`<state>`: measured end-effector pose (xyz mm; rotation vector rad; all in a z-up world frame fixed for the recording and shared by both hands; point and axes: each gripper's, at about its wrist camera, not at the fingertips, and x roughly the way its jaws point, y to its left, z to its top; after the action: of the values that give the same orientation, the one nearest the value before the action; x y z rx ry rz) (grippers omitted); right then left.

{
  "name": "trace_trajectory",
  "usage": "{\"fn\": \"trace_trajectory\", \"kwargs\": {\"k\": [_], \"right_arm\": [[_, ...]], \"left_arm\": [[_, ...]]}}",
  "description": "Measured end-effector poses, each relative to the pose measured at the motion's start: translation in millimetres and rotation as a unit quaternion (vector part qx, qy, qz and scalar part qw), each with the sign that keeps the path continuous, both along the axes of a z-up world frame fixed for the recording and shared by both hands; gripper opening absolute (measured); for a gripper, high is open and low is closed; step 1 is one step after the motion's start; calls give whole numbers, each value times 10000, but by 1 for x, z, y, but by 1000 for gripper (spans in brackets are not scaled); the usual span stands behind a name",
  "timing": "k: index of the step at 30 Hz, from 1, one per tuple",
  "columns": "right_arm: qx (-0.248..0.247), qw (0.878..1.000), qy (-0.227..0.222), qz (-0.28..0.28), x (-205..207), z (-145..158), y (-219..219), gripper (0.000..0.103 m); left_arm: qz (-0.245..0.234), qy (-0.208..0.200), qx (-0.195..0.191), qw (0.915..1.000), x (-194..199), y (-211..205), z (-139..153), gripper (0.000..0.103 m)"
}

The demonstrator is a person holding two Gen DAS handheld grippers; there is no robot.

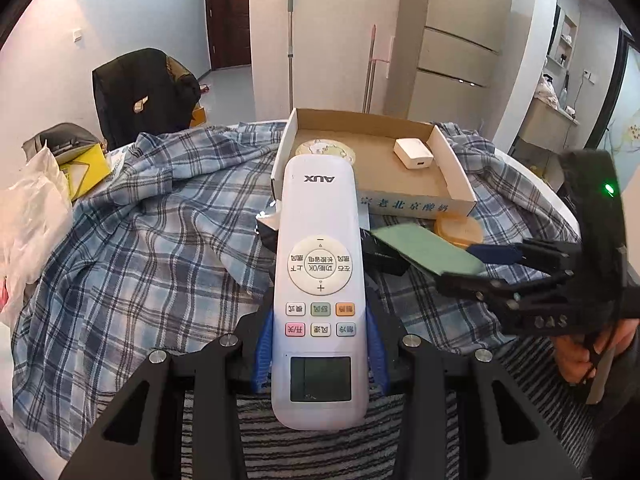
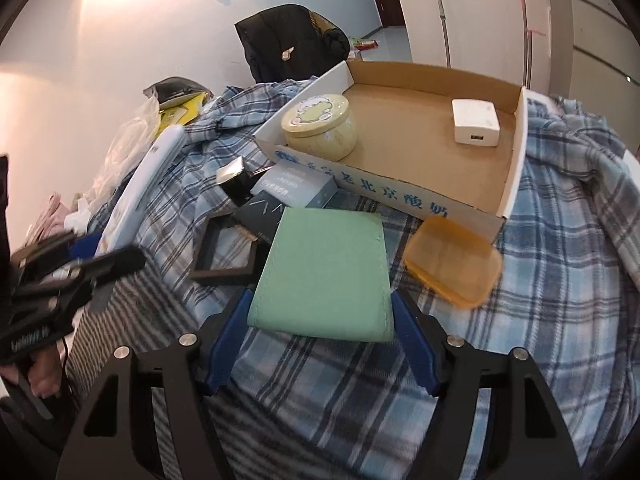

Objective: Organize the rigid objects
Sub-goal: 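Reach down and grasp the green pad with the right gripper, then lower the green pad into the cardboard box and open the right gripper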

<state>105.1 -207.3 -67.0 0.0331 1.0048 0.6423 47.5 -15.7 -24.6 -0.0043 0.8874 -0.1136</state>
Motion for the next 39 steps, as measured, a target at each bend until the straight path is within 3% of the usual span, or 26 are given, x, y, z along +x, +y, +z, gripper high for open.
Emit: {"fn": "trace_trajectory", "kwargs": {"k": [6,11,17,21,26,30,31,33,36,39], "right_arm": [[-185,9973,-656,-257,-17,28,-15,69],[-257,9924,-1040,-608,-5,52,-32,69],[-452,9890,-906,-1081,41,55,-36,69],[-817,9851,-787,-1290,74,38,-24,69],[-822,9854,-402,-1434,95,11,-24,70],[-1153,9779,-789,-1558,88,20,-19,71],[-1048,9784,-855,-1564,87,25,-21,72],[-738,9786,-972,-1655,87,39,-29,87],[-490,9699,-1105,-2116,95,57,-43,88],[-466,9617,-962,-2525,111,63,-56,88]], "left_arm": [[17,-94,-53,9999,3,2,8,42],[6,-202,-105,9997,9,0,15,42],[112,-234,-112,9996,26,3,17,42],[146,-199,-121,9996,37,4,17,42],[173,-167,-134,9996,47,5,16,42],[144,-112,-179,9997,56,2,15,42],[125,-94,-194,9997,60,0,15,42],[68,-77,-202,9997,67,-4,17,42],[-37,-149,-194,9997,82,-13,24,42],[-232,-233,-259,9991,106,-24,30,42]]}}
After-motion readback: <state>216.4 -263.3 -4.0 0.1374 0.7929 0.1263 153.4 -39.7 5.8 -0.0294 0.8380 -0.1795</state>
